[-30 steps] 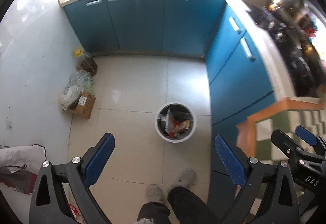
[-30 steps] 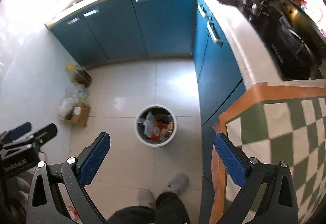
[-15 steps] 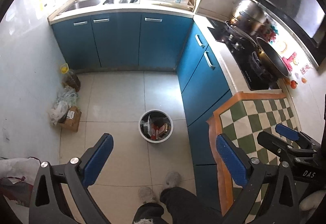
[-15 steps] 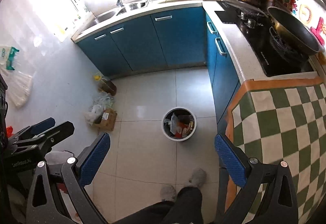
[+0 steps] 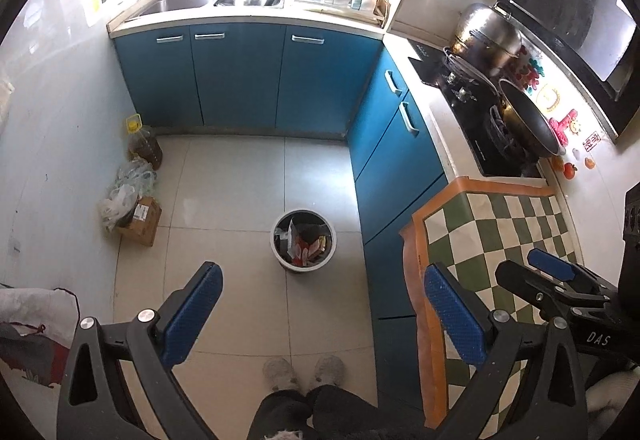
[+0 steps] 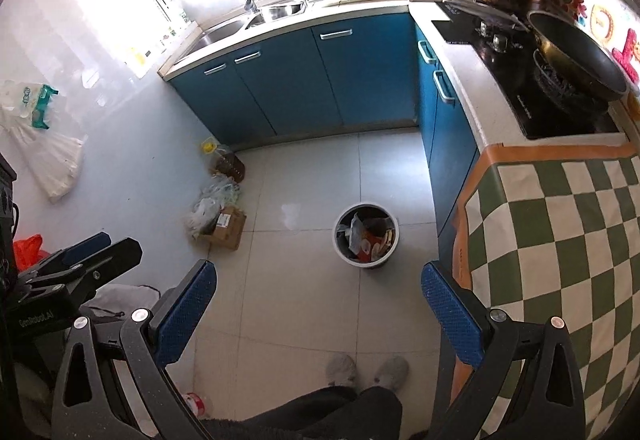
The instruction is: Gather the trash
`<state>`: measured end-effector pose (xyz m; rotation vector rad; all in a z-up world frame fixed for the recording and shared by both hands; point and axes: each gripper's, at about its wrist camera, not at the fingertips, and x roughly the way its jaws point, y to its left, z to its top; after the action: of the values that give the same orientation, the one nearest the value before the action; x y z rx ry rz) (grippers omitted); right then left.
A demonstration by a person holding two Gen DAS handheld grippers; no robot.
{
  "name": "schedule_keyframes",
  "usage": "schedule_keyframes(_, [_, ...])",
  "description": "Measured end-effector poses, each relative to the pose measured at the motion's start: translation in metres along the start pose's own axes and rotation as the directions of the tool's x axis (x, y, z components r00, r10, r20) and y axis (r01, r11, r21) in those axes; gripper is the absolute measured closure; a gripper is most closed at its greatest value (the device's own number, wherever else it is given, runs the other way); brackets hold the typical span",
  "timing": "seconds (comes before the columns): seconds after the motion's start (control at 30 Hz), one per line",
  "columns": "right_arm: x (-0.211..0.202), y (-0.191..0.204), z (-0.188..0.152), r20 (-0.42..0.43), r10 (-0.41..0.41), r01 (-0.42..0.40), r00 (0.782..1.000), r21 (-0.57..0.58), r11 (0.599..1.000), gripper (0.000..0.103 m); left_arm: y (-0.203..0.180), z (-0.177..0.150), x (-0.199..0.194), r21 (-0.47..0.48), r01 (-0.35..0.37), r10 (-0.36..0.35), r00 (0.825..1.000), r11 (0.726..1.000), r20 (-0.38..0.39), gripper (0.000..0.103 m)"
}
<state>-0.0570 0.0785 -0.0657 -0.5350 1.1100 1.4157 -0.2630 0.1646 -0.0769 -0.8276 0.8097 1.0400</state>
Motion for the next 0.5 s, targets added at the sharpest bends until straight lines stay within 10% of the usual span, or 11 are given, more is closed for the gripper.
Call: schedule_keyframes(0.5, [0.005, -0.011, -0.005, -0.039, 0.006, -0.006, 0.999, -0.004, 1.0, 0.0, -0.005, -0.008, 0.005, 0.0, 0.005, -0.005, 0.999, 1.0, -0.051, 0.0])
